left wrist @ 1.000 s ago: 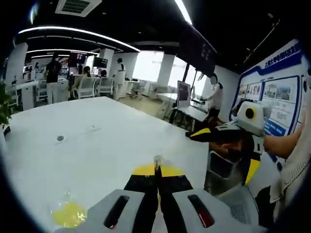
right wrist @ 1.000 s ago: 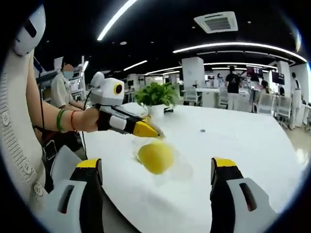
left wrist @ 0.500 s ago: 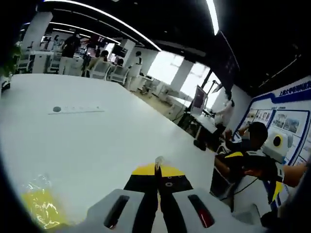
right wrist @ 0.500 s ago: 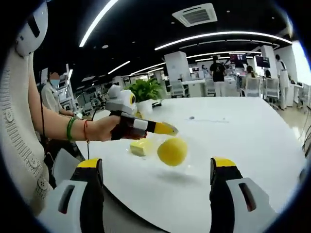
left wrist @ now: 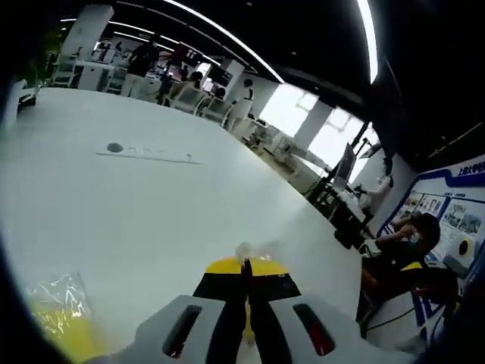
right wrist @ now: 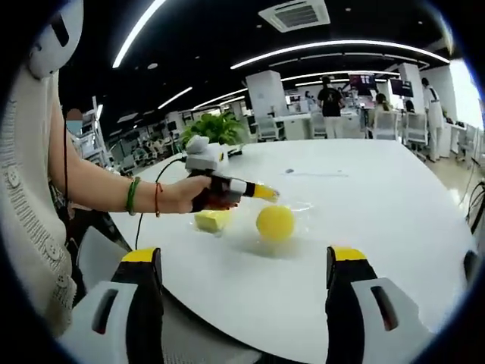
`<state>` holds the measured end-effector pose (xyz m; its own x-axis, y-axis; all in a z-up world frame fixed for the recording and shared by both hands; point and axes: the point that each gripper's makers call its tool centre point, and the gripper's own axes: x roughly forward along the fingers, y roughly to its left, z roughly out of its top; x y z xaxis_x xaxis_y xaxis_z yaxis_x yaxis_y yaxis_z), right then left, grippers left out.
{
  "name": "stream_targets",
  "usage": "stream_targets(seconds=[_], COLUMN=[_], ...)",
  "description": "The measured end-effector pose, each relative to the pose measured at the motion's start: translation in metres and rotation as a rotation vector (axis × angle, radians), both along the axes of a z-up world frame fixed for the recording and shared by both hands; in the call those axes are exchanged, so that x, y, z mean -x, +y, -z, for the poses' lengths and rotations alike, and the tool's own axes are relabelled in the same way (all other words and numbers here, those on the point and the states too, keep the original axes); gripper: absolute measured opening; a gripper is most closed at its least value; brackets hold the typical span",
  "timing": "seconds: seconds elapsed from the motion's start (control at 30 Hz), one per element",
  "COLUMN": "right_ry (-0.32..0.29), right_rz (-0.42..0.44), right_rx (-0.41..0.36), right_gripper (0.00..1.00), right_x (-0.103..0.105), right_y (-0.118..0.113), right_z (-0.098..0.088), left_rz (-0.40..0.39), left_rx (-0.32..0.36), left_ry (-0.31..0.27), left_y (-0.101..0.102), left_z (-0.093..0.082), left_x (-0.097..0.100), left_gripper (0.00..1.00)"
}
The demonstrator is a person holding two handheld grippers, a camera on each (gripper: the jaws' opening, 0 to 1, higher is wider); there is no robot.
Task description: Compare the silicone blocks by pressing each to a similar depth, holding the contact briefly, and releasing to observe deformation and rebound differences across the visible hardness samples.
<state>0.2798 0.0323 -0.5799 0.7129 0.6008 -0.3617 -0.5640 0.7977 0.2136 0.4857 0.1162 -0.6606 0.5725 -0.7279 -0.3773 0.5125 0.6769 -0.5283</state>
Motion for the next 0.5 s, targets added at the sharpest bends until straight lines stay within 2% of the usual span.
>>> stream_targets(seconds=[0.17,0.27,0.5], right_ry=[0.014,0.020,0.037], right_rz=[-0.011,-0.014,-0.035], right_rx=[0.015,0.007,0.003], right_gripper=[0.83,0.82,0.81], right_x=[-0.005,-0.008,-0.011], right_y=[0.003,0.004,0.014], right_z=[0.004,0.005,0.012], left_rz=[-0.019,-0.036,-0.048], left_rx=[-0.022,-0.024,-0.105], left_ry=[0.029,0.040,0.047], left_y=[0.004,0.006,0.011], left_z=[0.021,0.028,0.049], left_x=[-0.008,-0.013,-0.023], left_gripper=[0.00,0.00,0.00])
